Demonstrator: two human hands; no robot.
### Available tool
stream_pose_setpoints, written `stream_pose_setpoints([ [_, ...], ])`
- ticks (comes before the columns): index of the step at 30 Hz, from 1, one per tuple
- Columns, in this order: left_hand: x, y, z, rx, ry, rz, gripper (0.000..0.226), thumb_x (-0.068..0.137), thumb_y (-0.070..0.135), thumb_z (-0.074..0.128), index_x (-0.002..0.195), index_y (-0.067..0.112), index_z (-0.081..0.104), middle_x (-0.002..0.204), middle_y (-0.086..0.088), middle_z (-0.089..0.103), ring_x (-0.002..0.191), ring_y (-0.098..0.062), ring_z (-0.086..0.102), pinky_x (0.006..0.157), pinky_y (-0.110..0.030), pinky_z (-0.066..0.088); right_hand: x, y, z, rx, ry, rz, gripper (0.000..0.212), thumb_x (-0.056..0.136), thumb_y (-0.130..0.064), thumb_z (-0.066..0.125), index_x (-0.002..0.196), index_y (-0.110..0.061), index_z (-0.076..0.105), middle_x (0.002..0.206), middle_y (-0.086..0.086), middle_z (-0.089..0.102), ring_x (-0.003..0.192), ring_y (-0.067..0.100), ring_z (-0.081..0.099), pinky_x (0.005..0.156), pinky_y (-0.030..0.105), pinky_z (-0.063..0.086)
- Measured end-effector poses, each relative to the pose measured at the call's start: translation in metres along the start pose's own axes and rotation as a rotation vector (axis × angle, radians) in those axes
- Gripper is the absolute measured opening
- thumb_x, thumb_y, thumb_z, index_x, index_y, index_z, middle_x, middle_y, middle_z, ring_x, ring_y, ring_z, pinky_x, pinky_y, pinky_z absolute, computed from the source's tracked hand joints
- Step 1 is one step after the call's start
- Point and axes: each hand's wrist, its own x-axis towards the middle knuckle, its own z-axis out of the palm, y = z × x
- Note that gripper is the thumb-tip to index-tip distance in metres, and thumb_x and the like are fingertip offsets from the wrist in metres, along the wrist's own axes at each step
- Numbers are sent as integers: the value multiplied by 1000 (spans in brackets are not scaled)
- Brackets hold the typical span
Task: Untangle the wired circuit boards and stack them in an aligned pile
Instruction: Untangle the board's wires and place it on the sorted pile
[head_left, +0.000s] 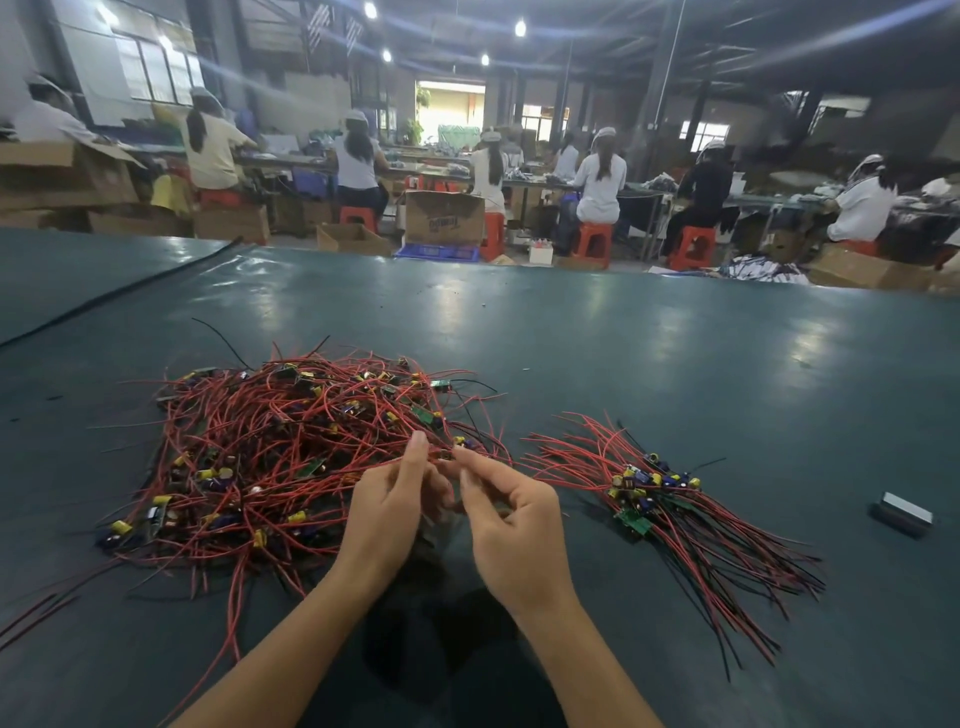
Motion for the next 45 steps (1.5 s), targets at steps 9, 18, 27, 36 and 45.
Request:
stream_pose_setpoints([
  [9, 10, -3, -9, -104, 40, -15, 41, 100, 21, 52, 62, 17, 69, 59, -2, 67, 52, -12, 63, 49, -20, 50, -6, -5, -7, -213, -142, -204, 27, 92, -25, 58, 112, -17, 74, 75, -9, 73, 56, 8, 62, 52, 21, 47],
  [18, 2, 13, -12, -281, 235, 278, 31, 89, 22, 49, 59, 13, 54, 57, -9, 58, 52, -19, 58, 51, -23, 47, 26, 3, -85, -1171, 283, 134, 42, 84, -9, 60, 121, -30, 68, 126, -9, 62, 122, 21, 45, 106, 39, 27],
  [27, 5, 10, -13, -327, 268, 237, 42, 100, 6, 37, 59, 14, 48, 51, 0, 53, 47, -16, 56, 47, -23, 44, 29, 5, -106, -1311, 249, 268, 26, 90, -27, 63, 111, -39, 71, 120, -11, 65, 120, 21, 47, 110, 40, 20],
  [36, 6, 7, -12, -313, 228, 205, 37, 92, 22, 41, 63, -1, 37, 61, -28, 40, 49, -17, 57, 52, -27, 42, 27, -6, -107, -1274, 434, 361, 23, 90, -26, 68, 111, -32, 74, 110, 0, 70, 115, 33, 51, 108, 47, 26],
  [45, -3, 14, -8, -166, 58, 366, 33, 91, 24, 46, 71, 0, 56, 75, -15, 68, 54, -22, 56, 52, -24, 45, 13, -32, -81, -1273, 385, 331, 45, 90, -55, 55, 127, -31, 61, 130, 0, 58, 124, 29, 43, 106, 47, 30],
])
